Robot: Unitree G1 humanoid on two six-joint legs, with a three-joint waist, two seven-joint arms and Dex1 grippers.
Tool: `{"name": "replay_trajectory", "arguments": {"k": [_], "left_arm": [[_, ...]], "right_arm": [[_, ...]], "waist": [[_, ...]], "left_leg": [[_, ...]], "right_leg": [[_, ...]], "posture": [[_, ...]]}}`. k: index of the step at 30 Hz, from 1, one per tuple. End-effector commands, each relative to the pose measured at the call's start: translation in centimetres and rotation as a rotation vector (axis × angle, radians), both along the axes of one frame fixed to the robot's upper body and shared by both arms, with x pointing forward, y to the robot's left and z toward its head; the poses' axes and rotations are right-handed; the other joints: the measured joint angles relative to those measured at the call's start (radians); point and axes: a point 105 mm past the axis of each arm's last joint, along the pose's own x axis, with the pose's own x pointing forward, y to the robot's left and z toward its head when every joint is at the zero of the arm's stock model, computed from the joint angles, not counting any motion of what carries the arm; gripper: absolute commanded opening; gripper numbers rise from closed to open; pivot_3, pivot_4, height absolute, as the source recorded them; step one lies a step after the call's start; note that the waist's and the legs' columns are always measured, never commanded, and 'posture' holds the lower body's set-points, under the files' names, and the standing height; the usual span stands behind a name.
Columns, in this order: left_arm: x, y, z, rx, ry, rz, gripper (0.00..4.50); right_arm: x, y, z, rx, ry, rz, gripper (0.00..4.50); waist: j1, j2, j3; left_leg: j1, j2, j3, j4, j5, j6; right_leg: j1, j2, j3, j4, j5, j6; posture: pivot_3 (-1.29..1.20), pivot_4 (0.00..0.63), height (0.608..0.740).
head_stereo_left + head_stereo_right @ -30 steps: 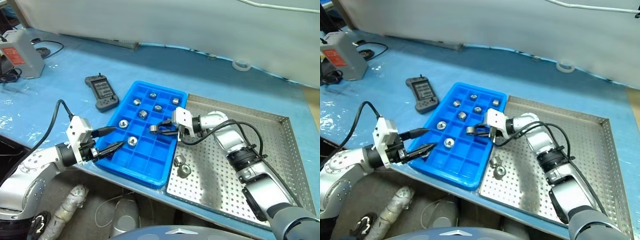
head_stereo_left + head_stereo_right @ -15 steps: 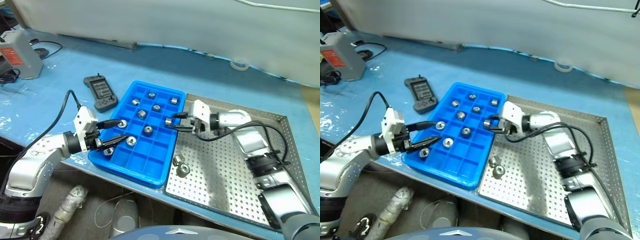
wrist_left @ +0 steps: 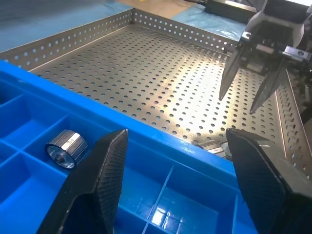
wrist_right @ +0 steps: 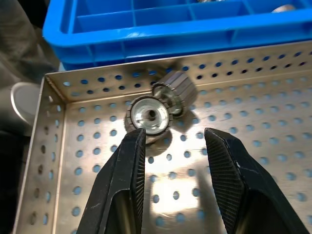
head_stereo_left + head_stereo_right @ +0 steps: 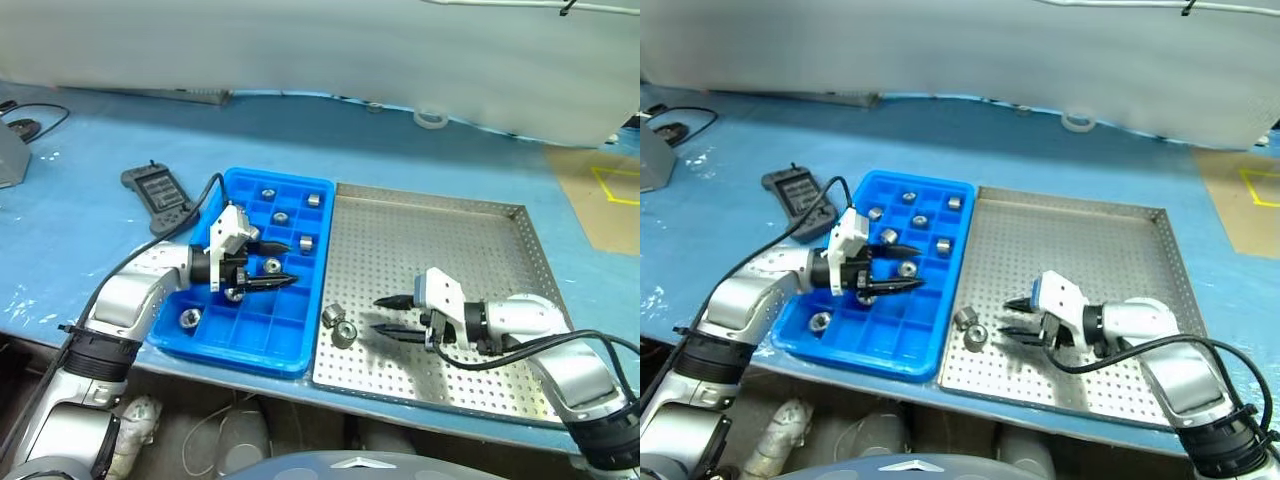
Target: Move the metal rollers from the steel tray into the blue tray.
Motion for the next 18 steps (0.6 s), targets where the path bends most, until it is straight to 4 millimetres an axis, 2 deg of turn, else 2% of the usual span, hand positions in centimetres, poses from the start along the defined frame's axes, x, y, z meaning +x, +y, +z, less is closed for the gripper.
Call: {"name": "replay_trajectory", "arguments": {"k": [1,5,9,12,16,18], "left_arm": [[-0.1,0.4,0.7,0.01,-0.034,-0.01,3.39],[-0.5,1.3,0.2,0.029,-0.017,0.01,3.39],[-0.8,1.6,0.2,0.037,-0.017,0.019,3.39],[-0.8,1.9,0.2,0.043,-0.022,0.029,3.39],[-1.0,2.2,0.4,0.054,-0.026,0.029,3.39],[-1.0,2.3,0.4,0.061,-0.027,0.033,3.39]], "right_arm": [[0.5,-0.1,-0.5,-0.005,-0.004,0.011,1.94],[0.0,1.0,-1.7,-0.008,0.02,0.068,1.94],[-0.1,1.9,-2.0,0.003,0.015,0.116,1.94],[-0.7,2.1,-1.9,0.021,0.029,0.15,2.51],[0.1,2.8,-1.9,0.014,-0.01,0.122,3.82],[0.4,3.0,-2.6,-0.014,-0.019,0.122,4.47]], "waist": [[-0.003,0.001,0.0],[-0.005,0.0,0.0],[-0.005,0.001,0.0],[0.002,0.001,0.0],[0.009,0.001,0.0],[0.01,0.001,0.0]], "left_leg": [[-0.001,-0.001,0.0,0.0,0.0,0.0],[-0.002,-0.001,0.001,0.001,-0.001,0.002],[-0.003,-0.001,0.001,0.001,-0.001,0.002],[-0.003,-0.001,0.001,0.001,-0.002,0.003],[-0.002,-0.001,0.001,0.001,-0.002,0.003],[-0.001,0.0,0.001,0.001,-0.001,0.002]], "right_leg": [[0.0,-0.001,0.0,0.0,0.0,0.0],[0.0,-0.001,0.0,-0.001,0.0,-0.001],[-0.001,-0.001,-0.001,-0.001,0.0,-0.001],[0.001,-0.001,-0.001,-0.002,0.0,-0.001],[0.001,-0.001,-0.001,-0.001,0.0,-0.001],[0.001,-0.001,-0.001,0.0,0.0,-0.001]], "posture": [[-0.04,0.15,0.74],[-0.02,0.15,0.74],[-0.01,0.15,0.74],[0.0,0.15,0.74],[0.01,0.15,0.74],[0.01,0.15,0.74]]}}
